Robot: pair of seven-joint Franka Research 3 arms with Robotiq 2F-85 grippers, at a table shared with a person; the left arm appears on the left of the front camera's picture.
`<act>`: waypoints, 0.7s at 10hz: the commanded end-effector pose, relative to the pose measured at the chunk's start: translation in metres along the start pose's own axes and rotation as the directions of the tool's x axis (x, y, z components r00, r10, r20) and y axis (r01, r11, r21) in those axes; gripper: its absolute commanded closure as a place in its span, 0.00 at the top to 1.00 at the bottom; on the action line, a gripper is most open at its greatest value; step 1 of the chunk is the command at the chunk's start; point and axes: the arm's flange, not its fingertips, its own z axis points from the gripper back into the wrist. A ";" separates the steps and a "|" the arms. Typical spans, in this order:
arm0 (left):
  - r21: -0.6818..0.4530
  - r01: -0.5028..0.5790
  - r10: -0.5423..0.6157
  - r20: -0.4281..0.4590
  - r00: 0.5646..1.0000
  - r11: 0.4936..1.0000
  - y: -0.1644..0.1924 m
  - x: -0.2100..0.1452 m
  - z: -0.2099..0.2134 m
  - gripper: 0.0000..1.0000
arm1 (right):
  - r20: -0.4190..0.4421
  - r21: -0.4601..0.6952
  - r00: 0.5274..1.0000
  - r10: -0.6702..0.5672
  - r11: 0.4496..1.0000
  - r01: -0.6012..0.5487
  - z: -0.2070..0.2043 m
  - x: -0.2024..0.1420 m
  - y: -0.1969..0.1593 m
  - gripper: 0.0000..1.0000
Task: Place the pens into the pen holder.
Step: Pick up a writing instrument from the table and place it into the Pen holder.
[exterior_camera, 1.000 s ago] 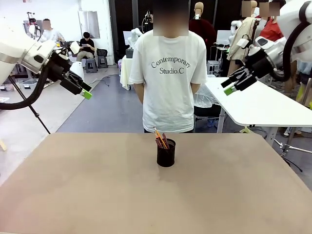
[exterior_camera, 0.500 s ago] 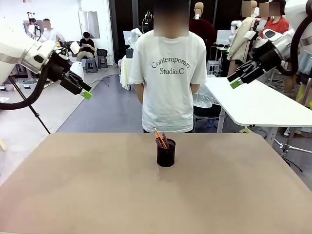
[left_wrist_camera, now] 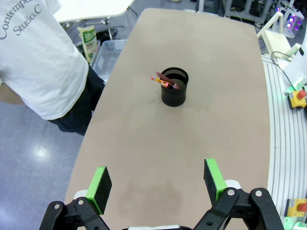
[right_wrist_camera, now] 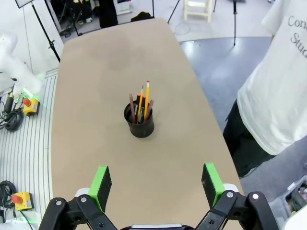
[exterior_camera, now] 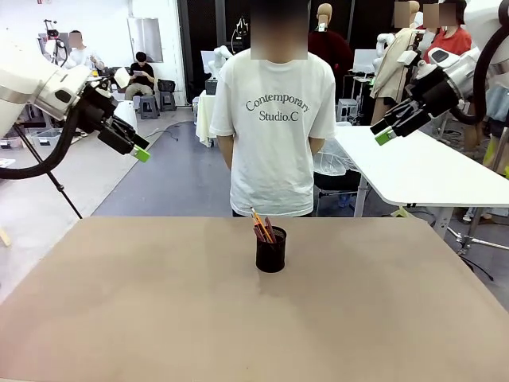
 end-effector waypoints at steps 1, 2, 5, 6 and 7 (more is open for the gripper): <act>0.003 0.011 -0.011 -0.002 1.000 1.000 0.001 -0.001 0.001 1.00 | -0.001 0.002 1.000 0.001 1.000 -0.001 0.000 0.001 0.001 1.00; 0.003 0.011 -0.011 -0.002 1.000 1.000 0.001 -0.001 0.001 1.00 | -0.001 0.002 1.000 0.001 1.000 -0.001 0.000 0.001 0.001 1.00; 0.003 0.011 -0.011 -0.002 1.000 1.000 0.001 -0.001 0.001 1.00 | -0.001 0.002 1.000 0.001 1.000 -0.001 0.000 0.001 0.001 1.00; 0.003 0.011 -0.011 -0.002 1.000 1.000 0.001 -0.001 0.001 1.00 | -0.001 0.002 1.000 0.001 1.000 -0.001 0.000 0.001 0.001 1.00; 0.003 0.011 -0.011 -0.002 1.000 1.000 0.001 -0.001 0.001 1.00 | -0.001 0.002 1.000 0.001 1.000 -0.001 0.000 0.001 0.001 1.00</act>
